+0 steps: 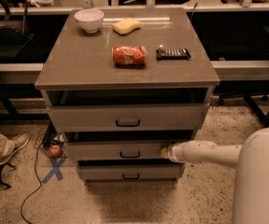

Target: Close middle drawer

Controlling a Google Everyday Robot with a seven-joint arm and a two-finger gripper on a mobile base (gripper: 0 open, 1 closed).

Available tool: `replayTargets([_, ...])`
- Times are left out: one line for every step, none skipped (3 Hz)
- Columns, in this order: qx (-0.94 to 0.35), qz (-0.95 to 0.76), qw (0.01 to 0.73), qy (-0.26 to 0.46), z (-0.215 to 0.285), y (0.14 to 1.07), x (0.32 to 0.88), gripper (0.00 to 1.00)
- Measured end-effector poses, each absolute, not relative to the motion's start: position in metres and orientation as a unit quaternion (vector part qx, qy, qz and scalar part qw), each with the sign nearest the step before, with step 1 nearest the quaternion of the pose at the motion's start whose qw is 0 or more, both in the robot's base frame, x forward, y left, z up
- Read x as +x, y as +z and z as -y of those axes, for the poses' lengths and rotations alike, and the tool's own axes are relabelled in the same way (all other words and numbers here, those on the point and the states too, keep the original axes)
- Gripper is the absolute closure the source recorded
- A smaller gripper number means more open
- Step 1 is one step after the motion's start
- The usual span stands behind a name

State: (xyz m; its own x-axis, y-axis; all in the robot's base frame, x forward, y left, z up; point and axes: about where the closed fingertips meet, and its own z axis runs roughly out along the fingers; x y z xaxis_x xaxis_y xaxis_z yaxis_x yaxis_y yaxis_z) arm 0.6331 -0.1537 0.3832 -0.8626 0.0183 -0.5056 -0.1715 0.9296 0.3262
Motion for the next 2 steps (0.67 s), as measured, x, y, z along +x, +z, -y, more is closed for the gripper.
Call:
replayTargets([-0.04, -0.947, 0.259, 0.183, 0.1537, 0.3832, 0.6331, 1.0])
replayTargets([-0.04, -0.947, 0.259, 0.183, 0.1537, 0.3832, 0.6331, 1.0])
